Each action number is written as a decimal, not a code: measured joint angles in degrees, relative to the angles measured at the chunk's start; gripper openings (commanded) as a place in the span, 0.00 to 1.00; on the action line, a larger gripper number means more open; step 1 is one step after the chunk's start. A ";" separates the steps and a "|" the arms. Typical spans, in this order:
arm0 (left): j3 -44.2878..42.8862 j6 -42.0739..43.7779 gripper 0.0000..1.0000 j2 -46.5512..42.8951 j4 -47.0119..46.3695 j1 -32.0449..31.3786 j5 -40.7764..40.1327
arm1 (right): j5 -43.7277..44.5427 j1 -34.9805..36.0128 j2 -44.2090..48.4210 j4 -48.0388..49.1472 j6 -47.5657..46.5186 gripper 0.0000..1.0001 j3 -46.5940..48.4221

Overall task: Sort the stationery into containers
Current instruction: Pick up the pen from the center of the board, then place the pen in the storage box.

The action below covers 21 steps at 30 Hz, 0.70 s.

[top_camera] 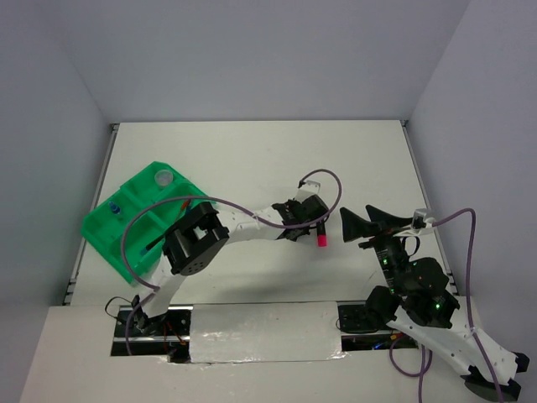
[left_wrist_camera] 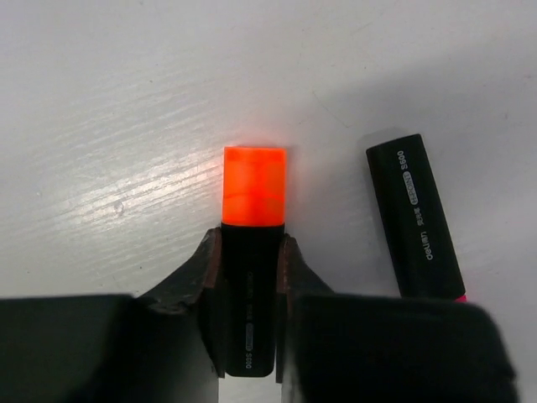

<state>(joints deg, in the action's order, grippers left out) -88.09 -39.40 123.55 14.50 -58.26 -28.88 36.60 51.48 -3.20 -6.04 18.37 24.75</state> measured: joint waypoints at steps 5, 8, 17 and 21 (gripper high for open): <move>4.55 1.68 0.00 -3.10 -1.25 0.44 -0.90 | -0.42 0.00 -0.02 0.00 -0.02 1.00 0.00; 10.99 5.68 0.00 -10.12 1.03 2.01 -2.56 | -0.85 0.00 -0.13 0.04 -0.20 1.00 0.00; 26.34 32.59 0.00 -49.68 -3.43 18.93 -5.57 | -3.17 0.00 -2.73 0.39 -0.72 1.00 0.00; 37.94 36.57 0.00 -62.99 -5.60 33.55 -10.80 | -4.46 0.00 -3.32 0.39 -1.20 1.00 0.00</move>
<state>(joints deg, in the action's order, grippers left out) -50.15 -2.83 60.55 8.91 -24.71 -39.68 32.14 51.48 -6.52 -5.65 17.17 24.75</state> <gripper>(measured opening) 0.389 0.998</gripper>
